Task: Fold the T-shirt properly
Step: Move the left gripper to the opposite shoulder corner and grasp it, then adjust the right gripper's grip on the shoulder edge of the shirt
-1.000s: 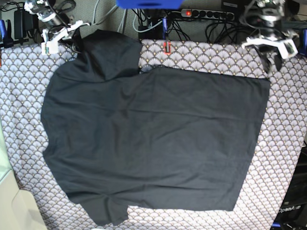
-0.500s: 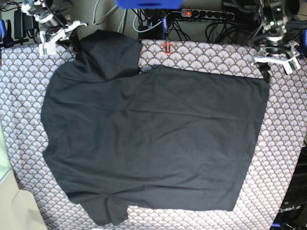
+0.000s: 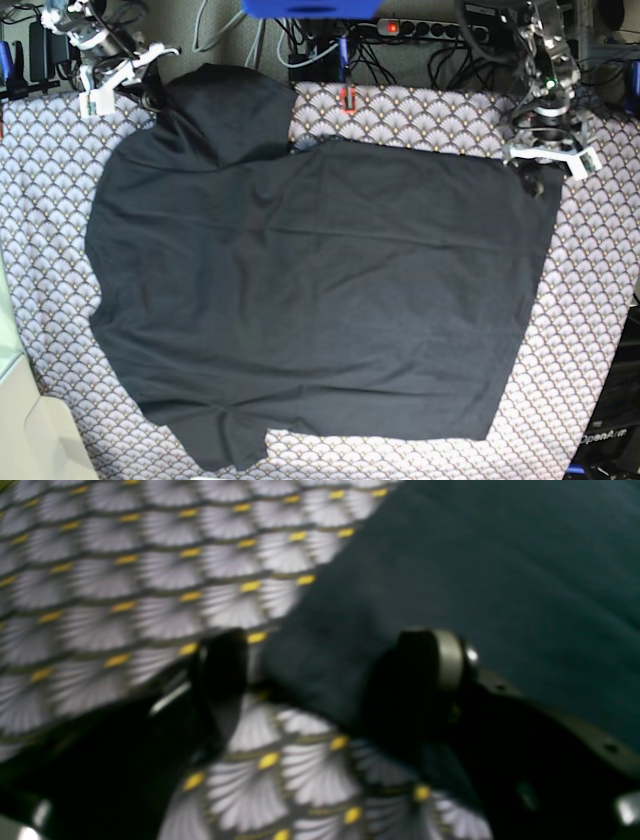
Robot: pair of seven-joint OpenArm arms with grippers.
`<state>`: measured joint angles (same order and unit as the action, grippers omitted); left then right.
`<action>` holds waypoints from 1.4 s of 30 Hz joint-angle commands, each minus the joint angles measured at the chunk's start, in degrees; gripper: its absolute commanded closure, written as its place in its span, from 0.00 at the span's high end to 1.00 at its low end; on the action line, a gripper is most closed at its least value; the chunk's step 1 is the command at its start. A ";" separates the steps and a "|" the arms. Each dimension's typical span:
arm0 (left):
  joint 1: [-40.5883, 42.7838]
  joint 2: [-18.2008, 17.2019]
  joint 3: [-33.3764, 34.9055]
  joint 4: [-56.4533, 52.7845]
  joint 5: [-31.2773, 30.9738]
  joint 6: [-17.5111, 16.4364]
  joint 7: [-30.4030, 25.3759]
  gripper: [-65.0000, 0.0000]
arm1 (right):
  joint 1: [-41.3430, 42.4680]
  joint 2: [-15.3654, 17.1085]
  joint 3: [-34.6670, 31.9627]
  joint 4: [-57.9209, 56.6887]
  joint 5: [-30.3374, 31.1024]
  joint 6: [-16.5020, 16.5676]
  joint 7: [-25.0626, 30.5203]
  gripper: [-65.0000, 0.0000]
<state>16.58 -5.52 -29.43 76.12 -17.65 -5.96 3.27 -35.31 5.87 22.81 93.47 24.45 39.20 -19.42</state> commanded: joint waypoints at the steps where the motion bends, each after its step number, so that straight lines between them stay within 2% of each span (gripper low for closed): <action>1: -0.01 -0.33 -0.06 0.32 -0.24 -0.07 -0.50 0.68 | -0.51 0.59 0.27 0.99 0.74 0.80 1.27 0.00; 3: -0.01 0.11 -0.06 0.32 -0.50 -0.07 -0.41 0.56 | -0.43 0.59 0.27 0.99 0.74 0.80 1.27 0.00; 5: -0.01 0.99 -0.33 0.50 -0.24 -0.07 -0.50 0.39 | -0.43 0.59 0.27 0.99 0.74 0.80 1.27 0.00; 8: 0.17 1.34 -0.50 0.85 -0.33 -0.07 -0.41 0.06 | -0.43 0.59 0.27 0.99 0.74 0.80 1.27 0.00; 9: 0.26 1.34 -0.50 0.85 -0.42 -0.07 -0.41 0.00 | -0.43 0.59 0.27 1.08 0.74 0.80 1.27 0.00; 20: 0.78 1.17 -0.59 2.61 -0.59 0.20 -0.32 0.00 | -0.07 1.82 0.27 11.63 0.74 0.80 0.74 0.00; 25: 2.01 1.26 -0.59 9.11 -0.68 0.37 0.20 0.00 | 4.41 2.35 0.97 13.74 0.74 0.80 -6.91 0.00; 30: -0.18 1.26 -0.59 12.02 -0.68 0.37 7.77 0.00 | 9.24 3.67 1.24 14.09 0.74 0.80 -10.78 0.00; 42: -5.02 1.17 -0.68 13.51 -0.68 0.37 14.45 0.00 | 23.93 7.80 1.32 14.97 0.74 0.80 -23.96 0.00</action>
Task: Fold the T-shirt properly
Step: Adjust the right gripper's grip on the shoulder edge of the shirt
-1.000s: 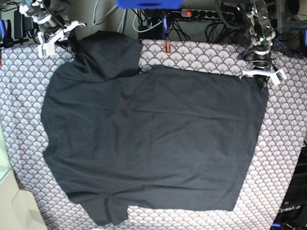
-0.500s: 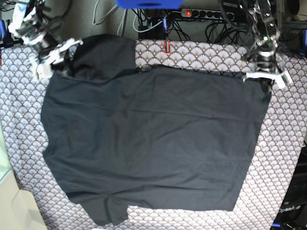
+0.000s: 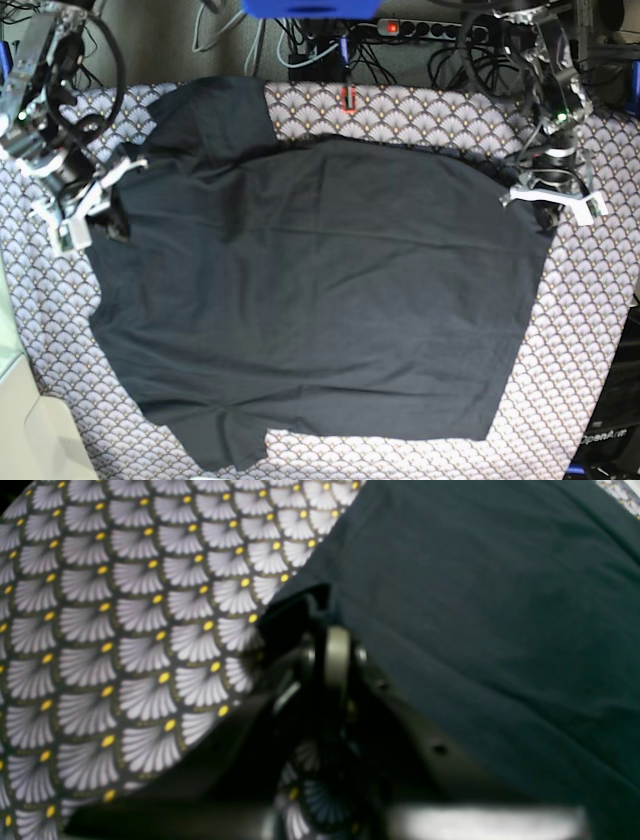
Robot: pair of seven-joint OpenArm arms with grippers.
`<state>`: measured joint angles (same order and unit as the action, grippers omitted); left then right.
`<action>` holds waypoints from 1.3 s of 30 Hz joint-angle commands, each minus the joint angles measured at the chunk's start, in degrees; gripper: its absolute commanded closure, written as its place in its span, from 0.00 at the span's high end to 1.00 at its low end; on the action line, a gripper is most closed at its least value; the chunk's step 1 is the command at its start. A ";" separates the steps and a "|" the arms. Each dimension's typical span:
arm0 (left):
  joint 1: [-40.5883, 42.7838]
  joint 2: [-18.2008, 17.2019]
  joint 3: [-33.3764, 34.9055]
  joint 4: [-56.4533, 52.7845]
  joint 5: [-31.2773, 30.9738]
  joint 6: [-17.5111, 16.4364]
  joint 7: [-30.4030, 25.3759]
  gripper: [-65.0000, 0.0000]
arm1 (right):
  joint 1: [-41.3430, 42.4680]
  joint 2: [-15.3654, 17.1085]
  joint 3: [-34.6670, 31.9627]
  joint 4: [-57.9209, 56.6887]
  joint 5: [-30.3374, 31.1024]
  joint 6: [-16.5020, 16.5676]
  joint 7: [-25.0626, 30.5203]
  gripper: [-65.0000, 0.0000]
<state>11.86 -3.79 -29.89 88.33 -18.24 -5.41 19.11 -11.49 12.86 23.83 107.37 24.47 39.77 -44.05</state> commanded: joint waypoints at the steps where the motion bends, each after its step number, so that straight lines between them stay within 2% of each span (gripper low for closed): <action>1: -0.30 -0.56 -0.22 1.73 -0.09 -0.17 -1.31 0.00 | 0.19 0.81 0.30 1.16 0.72 0.23 0.23 0.00; 5: 0.23 -0.56 -0.22 2.35 0.09 -0.17 -1.31 0.00 | -3.68 0.46 2.41 4.06 0.72 0.23 -2.06 0.00; 11: 0.32 -0.56 -0.22 1.64 0.26 -0.17 -1.31 0.00 | -13.00 0.46 2.58 6.61 1.07 0.23 -1.88 0.13; 15: 0.32 -0.74 -0.22 1.64 0.35 -0.17 -1.31 0.00 | -17.74 -0.34 2.67 6.61 1.07 0.23 -1.79 0.14; 24: 1.02 -0.91 -0.22 1.64 0.35 -0.44 -1.31 0.00 | -20.12 -4.20 2.93 6.69 1.07 0.23 -1.79 0.14; 32: 2.25 -1.00 -0.22 1.91 0.35 -0.52 -1.31 0.00 | -19.85 -6.40 6.19 6.69 0.98 0.23 -2.32 0.15; 35: 2.52 -1.00 -0.22 1.91 0.35 -0.52 -1.31 0.00 | -19.77 -7.63 6.54 6.69 0.98 0.23 -2.41 0.22; 39: 2.96 -1.00 -0.22 1.91 0.35 -0.52 -1.31 0.00 | -20.03 -9.30 6.89 6.69 0.98 0.23 -2.41 0.36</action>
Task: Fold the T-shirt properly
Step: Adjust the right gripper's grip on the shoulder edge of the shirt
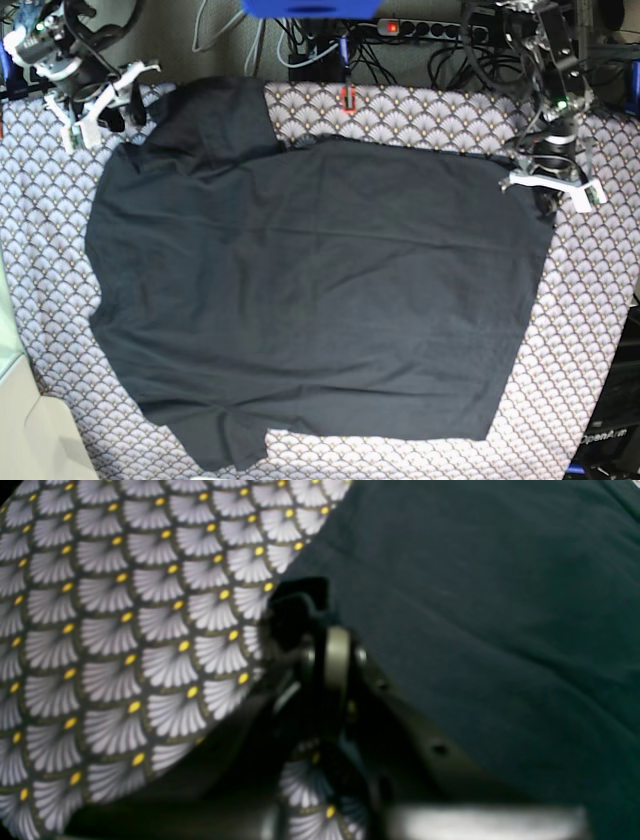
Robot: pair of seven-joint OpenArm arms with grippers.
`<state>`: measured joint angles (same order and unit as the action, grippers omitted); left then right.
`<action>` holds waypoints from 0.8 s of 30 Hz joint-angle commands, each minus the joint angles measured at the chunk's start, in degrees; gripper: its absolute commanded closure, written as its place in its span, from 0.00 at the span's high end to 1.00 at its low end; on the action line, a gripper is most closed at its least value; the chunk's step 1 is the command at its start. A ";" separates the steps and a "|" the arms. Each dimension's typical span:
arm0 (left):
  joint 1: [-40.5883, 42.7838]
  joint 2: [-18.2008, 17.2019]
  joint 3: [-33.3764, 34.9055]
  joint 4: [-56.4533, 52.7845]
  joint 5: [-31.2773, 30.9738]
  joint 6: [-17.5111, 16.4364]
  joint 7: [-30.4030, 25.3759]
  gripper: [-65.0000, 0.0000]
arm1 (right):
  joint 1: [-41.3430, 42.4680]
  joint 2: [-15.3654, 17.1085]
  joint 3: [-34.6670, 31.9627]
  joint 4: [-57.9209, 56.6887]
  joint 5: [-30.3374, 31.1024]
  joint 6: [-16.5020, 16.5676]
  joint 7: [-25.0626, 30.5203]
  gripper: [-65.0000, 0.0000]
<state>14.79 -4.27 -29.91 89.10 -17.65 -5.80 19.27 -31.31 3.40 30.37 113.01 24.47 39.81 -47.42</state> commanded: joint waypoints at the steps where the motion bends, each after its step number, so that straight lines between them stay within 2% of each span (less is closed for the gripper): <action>1: 0.47 -0.52 -0.20 1.23 -0.24 -0.13 -1.64 0.00 | -0.29 -0.28 0.36 1.05 0.98 0.19 0.96 0.38; 8: 0.82 -0.52 -0.20 1.41 -0.24 -0.13 -1.73 0.00 | -0.38 -3.18 2.29 1.05 1.16 0.19 0.87 0.47; 11: 1.26 -0.52 -0.20 1.32 -0.24 -0.13 -1.82 0.00 | -0.03 -4.67 4.14 1.05 1.16 0.19 -2.47 0.47; 17: 1.43 -0.52 -0.20 1.41 -0.24 -0.13 -1.82 0.00 | 1.64 -5.20 5.10 1.05 1.16 0.19 -11.09 0.48; 24: 1.43 -0.52 -0.11 1.32 -0.24 -0.22 -1.82 0.00 | 1.64 -5.38 4.57 1.05 1.16 0.19 -11.70 0.48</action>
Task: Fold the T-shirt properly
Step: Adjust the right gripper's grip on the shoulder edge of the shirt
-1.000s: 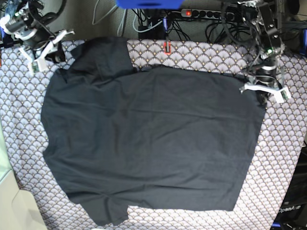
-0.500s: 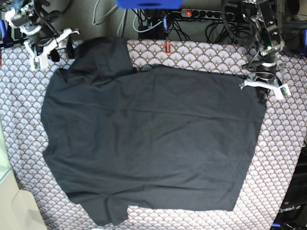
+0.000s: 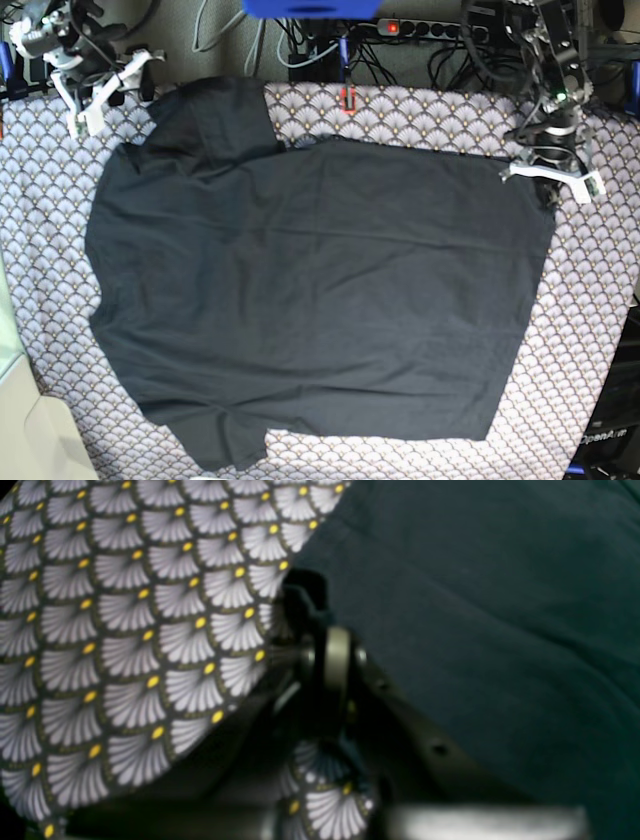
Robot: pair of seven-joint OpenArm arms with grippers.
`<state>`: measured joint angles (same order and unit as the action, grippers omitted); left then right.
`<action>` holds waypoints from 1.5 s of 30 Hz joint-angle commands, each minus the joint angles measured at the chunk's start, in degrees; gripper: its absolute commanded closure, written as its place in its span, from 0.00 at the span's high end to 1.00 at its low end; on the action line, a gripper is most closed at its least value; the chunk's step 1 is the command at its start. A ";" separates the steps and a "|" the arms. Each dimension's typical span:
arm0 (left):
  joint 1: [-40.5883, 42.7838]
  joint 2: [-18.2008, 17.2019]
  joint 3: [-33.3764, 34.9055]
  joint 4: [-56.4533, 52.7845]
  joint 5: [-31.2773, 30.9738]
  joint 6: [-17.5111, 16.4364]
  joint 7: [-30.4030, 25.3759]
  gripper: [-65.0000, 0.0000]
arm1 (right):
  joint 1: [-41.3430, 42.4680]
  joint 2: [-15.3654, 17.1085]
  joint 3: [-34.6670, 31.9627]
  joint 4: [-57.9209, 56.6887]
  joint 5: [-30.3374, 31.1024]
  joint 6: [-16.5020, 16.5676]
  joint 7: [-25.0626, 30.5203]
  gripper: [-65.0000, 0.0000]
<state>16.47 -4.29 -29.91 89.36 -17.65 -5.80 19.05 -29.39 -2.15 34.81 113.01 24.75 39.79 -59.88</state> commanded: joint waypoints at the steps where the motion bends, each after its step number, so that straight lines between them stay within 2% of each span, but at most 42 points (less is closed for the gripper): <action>1: -0.25 -0.50 -0.11 1.14 -0.24 -0.22 -1.60 0.00 | -0.28 0.17 0.05 1.05 0.87 0.21 0.76 0.48; 15: -0.16 -0.41 -0.02 1.23 -0.24 -0.22 -1.33 0.00 | 0.16 0.17 -10.68 1.41 0.87 0.21 0.76 0.47; 26: -0.16 -0.14 0.07 1.23 -0.24 -0.22 -1.51 0.00 | 2.53 0.17 -10.59 0.97 0.70 0.21 0.84 0.46; 35: -0.16 -0.06 -0.02 1.14 -0.24 -0.22 -1.60 0.00 | 2.79 0.35 -10.68 0.88 0.43 0.21 0.84 0.31; 45: -0.16 -0.06 -0.11 1.06 -0.42 -0.22 -1.69 0.00 | 3.50 0.44 -10.76 0.70 0.43 0.21 0.84 0.31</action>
<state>16.49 -3.92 -29.74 89.36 -17.65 -5.80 19.05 -25.91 -2.02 23.97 112.97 24.43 39.79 -59.96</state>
